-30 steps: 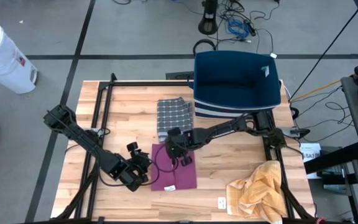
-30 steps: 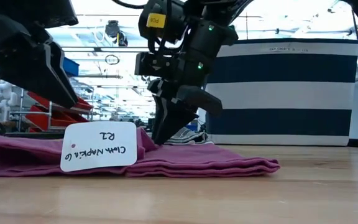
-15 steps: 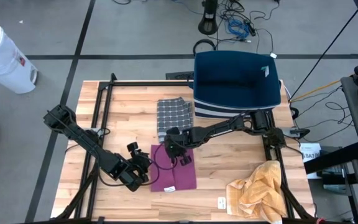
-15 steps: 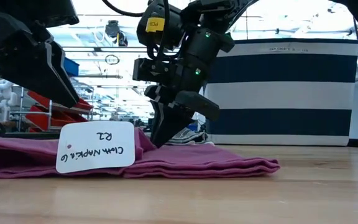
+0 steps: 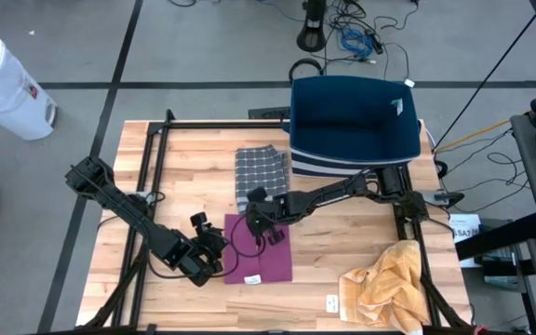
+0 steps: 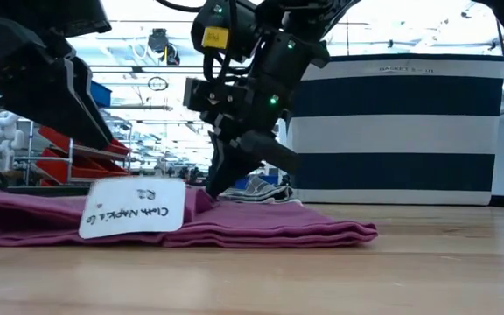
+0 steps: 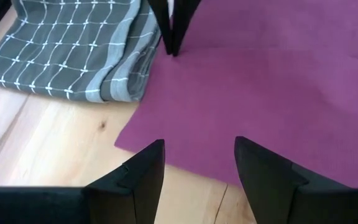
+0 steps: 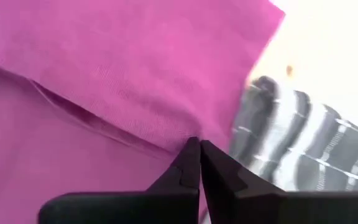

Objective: Fold towel
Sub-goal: Fold the pink towel

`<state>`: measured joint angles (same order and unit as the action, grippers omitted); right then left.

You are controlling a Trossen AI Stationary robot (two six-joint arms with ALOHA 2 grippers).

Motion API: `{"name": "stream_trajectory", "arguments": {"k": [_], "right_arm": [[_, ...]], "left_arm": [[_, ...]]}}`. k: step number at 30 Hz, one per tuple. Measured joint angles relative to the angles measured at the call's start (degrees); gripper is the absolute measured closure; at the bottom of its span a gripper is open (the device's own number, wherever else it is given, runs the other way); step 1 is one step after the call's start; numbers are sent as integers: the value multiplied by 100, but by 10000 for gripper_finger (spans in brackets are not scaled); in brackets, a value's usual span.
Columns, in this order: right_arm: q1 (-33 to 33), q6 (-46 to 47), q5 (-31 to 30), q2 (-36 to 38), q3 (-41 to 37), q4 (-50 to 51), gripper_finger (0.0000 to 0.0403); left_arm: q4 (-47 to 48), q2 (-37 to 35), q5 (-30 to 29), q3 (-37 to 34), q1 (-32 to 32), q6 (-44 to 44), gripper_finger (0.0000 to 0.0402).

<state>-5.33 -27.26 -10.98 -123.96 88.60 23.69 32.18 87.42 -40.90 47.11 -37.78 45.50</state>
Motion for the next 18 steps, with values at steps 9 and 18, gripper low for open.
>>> {"name": "stream_trajectory", "arguments": {"k": [9, 18], "right_arm": [[58, -149, -112, 0, 0, -412, 403], [182, 239, 386, 2, 0, 362, 366]], "left_arm": [[-59, 0, -20, 0, 67, -4, 200], [-345, 0, 114, 0, 127, -129, 200]]}}
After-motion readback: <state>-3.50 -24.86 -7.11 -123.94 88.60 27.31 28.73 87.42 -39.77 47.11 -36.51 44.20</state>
